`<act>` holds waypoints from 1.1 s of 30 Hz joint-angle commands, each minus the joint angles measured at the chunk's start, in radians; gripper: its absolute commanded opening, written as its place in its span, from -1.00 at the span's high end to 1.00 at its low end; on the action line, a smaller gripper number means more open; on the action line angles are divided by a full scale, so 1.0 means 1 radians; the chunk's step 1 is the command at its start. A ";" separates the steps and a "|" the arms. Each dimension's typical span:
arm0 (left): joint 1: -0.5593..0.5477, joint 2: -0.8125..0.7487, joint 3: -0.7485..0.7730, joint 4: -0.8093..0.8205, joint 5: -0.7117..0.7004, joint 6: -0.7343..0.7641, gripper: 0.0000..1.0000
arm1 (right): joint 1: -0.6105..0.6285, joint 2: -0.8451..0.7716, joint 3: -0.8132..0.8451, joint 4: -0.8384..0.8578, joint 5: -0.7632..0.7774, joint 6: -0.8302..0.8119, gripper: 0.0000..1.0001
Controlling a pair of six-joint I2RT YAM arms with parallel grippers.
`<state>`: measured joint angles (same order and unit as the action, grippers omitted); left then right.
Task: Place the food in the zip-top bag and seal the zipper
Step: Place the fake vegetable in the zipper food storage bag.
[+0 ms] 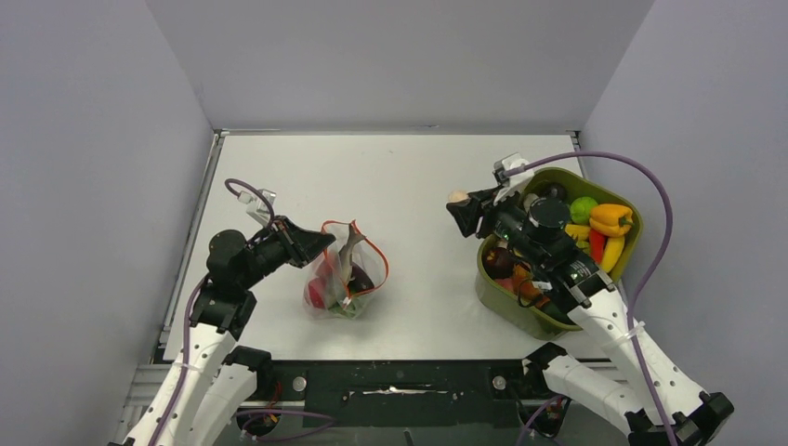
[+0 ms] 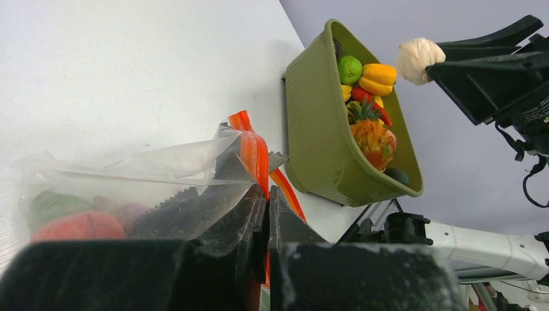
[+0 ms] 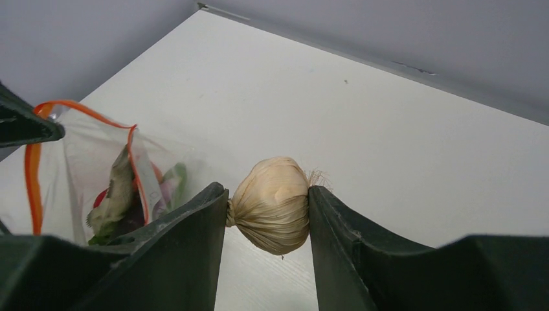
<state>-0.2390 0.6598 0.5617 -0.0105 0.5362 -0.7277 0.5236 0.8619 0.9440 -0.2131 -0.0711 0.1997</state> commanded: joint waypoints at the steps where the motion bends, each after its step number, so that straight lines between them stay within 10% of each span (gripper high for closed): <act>1: -0.003 0.005 0.046 0.118 -0.010 0.007 1.00 | 0.045 -0.017 -0.049 0.161 -0.147 0.047 0.12; 18: -0.003 0.040 0.037 0.161 0.021 -0.023 1.00 | 0.370 0.186 -0.102 0.402 -0.214 0.095 0.07; 33: -0.005 0.020 -0.009 0.208 0.045 -0.072 1.00 | 0.441 0.428 0.059 0.217 -0.053 0.032 -0.17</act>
<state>-0.2405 0.6952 0.5426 0.0849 0.5549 -0.7853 0.9623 1.2842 0.9108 0.0139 -0.1776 0.2459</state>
